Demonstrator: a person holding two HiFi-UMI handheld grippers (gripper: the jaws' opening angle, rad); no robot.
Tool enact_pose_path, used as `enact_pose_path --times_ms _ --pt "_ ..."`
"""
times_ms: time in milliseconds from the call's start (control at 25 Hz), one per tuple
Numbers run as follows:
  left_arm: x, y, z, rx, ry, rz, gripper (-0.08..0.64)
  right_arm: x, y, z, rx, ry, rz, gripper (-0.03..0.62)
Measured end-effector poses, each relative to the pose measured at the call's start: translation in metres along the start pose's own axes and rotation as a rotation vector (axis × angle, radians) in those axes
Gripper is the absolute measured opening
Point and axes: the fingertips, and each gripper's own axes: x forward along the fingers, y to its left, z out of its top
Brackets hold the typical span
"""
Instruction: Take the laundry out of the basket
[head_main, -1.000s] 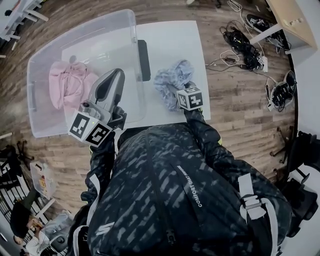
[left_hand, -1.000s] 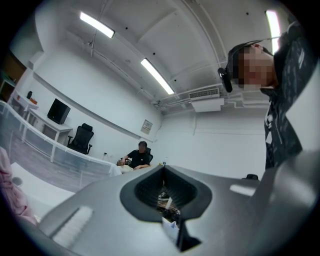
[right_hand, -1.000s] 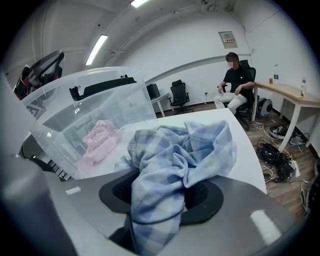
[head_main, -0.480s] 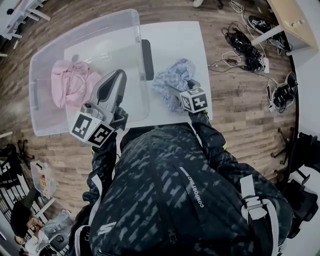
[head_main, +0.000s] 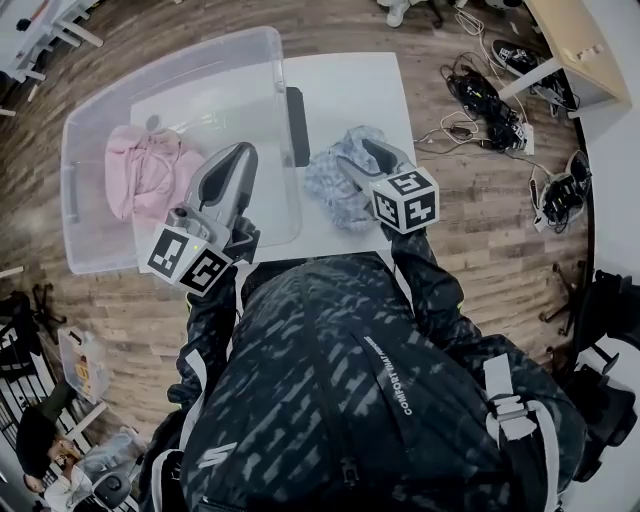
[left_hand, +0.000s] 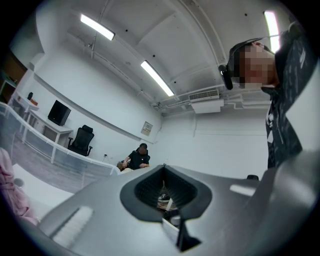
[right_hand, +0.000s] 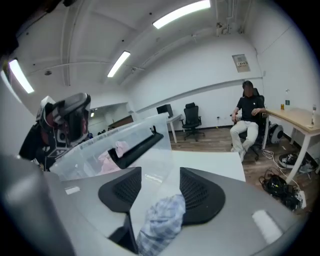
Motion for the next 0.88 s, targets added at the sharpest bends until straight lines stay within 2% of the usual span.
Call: enact_pose_path --times_ms 160,200,280,480,600,880 --pt "-0.002 0.001 0.002 0.043 0.003 0.013 0.005 -0.012 0.014 0.051 -0.074 -0.117 0.012 0.048" --pt "-0.003 0.000 0.002 0.054 0.006 0.013 0.006 -0.015 0.018 0.060 -0.093 -0.138 0.012 0.019" --pt "-0.005 -0.002 0.003 0.062 0.008 0.010 0.006 -0.019 0.028 0.076 -0.132 -0.169 0.021 0.011" --pt "-0.011 -0.011 0.012 -0.018 -0.041 -0.036 0.005 -0.027 0.054 0.109 -0.209 -0.251 0.048 0.000" --pt "-0.019 -0.010 0.012 -0.026 -0.053 -0.005 0.006 -0.028 0.069 0.119 -0.227 -0.284 0.094 0.000" --pt "-0.062 0.006 0.014 -0.047 -0.088 0.113 0.006 -0.011 0.110 0.129 -0.298 -0.282 0.201 0.000"
